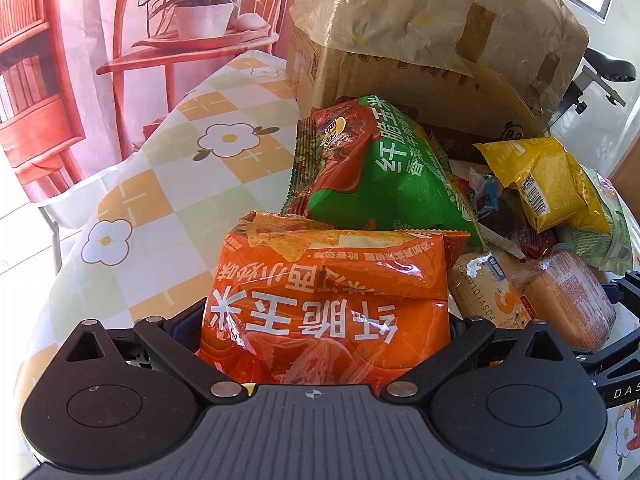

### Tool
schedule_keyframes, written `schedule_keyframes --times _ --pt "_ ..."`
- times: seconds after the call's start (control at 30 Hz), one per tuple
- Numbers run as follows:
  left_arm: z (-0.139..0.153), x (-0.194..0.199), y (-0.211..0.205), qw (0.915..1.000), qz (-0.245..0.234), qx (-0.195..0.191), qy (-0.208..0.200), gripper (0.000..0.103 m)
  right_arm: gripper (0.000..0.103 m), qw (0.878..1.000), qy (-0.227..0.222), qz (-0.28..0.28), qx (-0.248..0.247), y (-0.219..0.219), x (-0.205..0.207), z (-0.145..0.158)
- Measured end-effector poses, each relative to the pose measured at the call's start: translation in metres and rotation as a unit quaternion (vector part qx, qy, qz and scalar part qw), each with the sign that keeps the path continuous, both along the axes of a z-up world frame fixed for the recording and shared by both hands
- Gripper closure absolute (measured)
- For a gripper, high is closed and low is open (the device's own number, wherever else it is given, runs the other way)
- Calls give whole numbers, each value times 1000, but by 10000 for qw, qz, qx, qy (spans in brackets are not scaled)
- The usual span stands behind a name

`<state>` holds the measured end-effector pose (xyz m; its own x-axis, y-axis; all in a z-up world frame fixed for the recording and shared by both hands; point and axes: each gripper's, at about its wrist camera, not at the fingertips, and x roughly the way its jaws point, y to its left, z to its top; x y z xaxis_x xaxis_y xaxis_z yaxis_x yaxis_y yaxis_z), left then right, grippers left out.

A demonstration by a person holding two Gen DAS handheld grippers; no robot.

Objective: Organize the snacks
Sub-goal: 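Grasp the pink bread package with the right tool while the left tool grasps the orange bag, then lift both held snacks over the box and release them inside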

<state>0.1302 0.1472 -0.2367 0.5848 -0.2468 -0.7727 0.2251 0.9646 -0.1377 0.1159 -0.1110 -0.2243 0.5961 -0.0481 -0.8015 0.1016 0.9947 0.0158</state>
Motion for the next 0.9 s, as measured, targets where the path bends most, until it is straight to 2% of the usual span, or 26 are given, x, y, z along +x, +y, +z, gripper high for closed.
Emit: schedule_keyframes --times 0.1,0.27,0.3,0.4,0.63,0.7,0.9 --pt "2 -1 -1 10000 6 49 13 1 0 10000 27 10 -8 0 2 0" --pt "12 -12 -7 9994 -164 247 -191 6 1 10000 4 -19 86 -5 2 1" --pt "15 -14 -7 9994 -178 211 -227 6 7 9998 -68 -134 97 -10 0 3" --pt "22 -19 -6 9992 -189 123 -336 7 18 9988 -227 -339 287 -19 -5 6" --pt "32 -29 -11 9979 -39 252 -599 13 22 9980 -372 -435 276 -21 -10 6" --pt "35 -33 -12 9970 -24 302 -706 15 27 9978 -447 -409 268 -20 -15 8" --pt "49 -47 -15 9947 87 347 -959 18 28 9966 -679 -242 392 -14 -27 18"
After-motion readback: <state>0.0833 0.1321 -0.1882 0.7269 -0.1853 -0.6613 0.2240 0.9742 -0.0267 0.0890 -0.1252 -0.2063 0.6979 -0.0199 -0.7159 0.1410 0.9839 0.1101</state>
